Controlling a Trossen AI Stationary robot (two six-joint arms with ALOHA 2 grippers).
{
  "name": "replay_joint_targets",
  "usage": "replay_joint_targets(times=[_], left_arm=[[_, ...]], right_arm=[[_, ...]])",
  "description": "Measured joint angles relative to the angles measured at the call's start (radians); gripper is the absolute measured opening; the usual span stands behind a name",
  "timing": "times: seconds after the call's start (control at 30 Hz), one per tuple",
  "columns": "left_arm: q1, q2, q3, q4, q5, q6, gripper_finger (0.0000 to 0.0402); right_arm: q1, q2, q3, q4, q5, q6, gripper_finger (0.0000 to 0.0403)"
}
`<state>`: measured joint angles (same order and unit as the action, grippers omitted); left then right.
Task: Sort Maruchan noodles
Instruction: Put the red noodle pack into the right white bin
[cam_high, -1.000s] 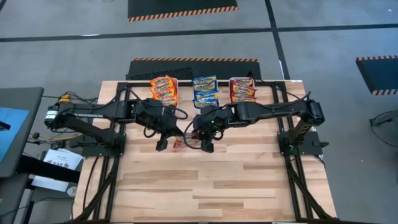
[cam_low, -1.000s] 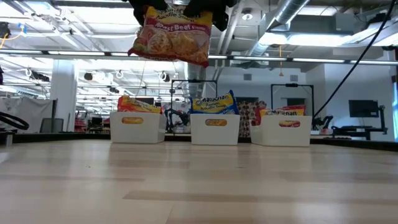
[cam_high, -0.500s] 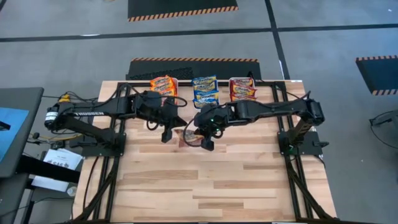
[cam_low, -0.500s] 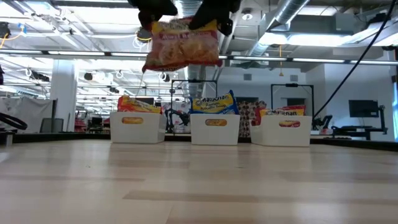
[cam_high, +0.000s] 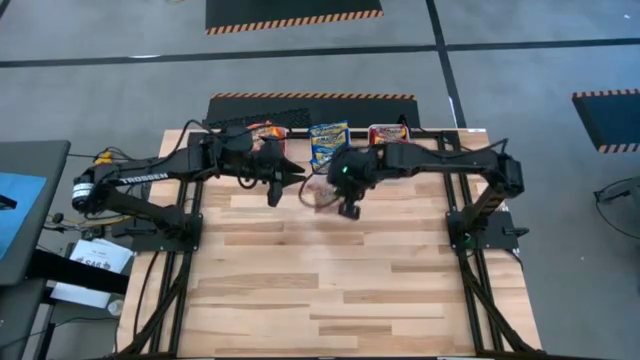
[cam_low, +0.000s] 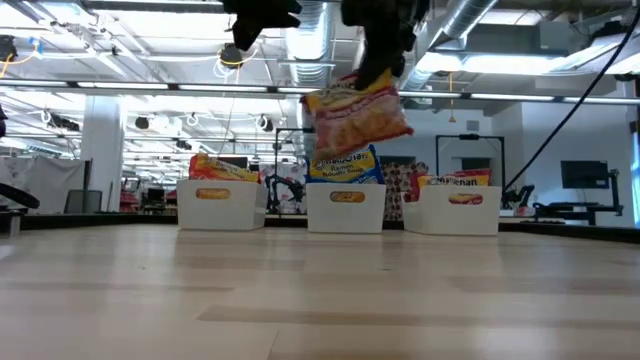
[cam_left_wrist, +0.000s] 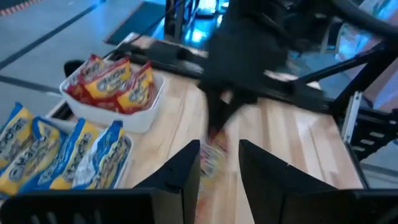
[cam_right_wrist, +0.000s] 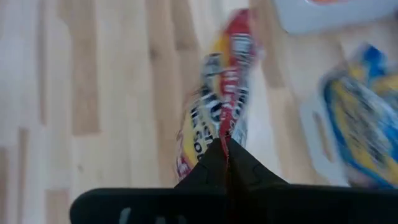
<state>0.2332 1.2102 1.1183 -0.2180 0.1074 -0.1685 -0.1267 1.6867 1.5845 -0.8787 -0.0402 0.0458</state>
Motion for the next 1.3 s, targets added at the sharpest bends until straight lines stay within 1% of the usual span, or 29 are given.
replay_joint_targets(times=[0.1, 0.2, 0.43, 0.5, 0.6, 0.77, 0.87, 0.93, 1.1, 1.3], left_arm=[[0.019, 0.000, 0.000, 0.015, 0.012, 0.002, 0.0097], [0.044, 0.000, 0.000, 0.017, 0.011, 0.004, 0.0096], [0.099, 0.000, 0.000, 0.008, 0.010, -0.009, 0.0096], [0.111, 0.000, 0.000, 0.007, 0.008, -0.010, 0.0096], [0.122, 0.000, 0.000, 0.007, 0.008, -0.015, 0.0096], [0.129, 0.000, 0.000, 0.006, 0.008, -0.027, 0.0096], [0.129, 0.000, 0.000, 0.003, 0.008, -0.011, 0.0096], [0.129, 0.000, 0.000, 0.002, -0.003, -0.009, 0.0096], [0.129, 0.000, 0.000, -0.003, -0.044, 0.011, 0.0096], [0.129, 0.000, 0.000, -0.003, -0.050, 0.074, 0.0096]], right_arm=[[-0.059, -0.040, 0.002, -0.029, 0.001, -0.052, 0.0006], [-0.121, -0.091, 0.001, -0.076, 0.023, -0.100, 0.0006], [-0.300, -0.233, 0.001, -0.174, 0.045, -0.212, 0.0005], [-0.343, -0.266, -0.007, -0.165, 0.046, -0.236, 0.0005], [-0.396, -0.320, -0.063, -0.167, 0.047, -0.280, 0.0005], [-0.449, -0.381, -0.229, -0.134, 0.048, -0.347, 0.0005], [-0.465, -0.401, -0.288, -0.100, 0.049, -0.368, 0.0005], [-0.474, -0.400, -0.304, -0.109, 0.062, -0.386, 0.0005], [-0.509, -0.386, -0.303, -0.119, 0.067, -0.454, 0.0005], [-0.539, -0.339, -0.304, -0.165, 0.045, -0.481, 0.0005]])
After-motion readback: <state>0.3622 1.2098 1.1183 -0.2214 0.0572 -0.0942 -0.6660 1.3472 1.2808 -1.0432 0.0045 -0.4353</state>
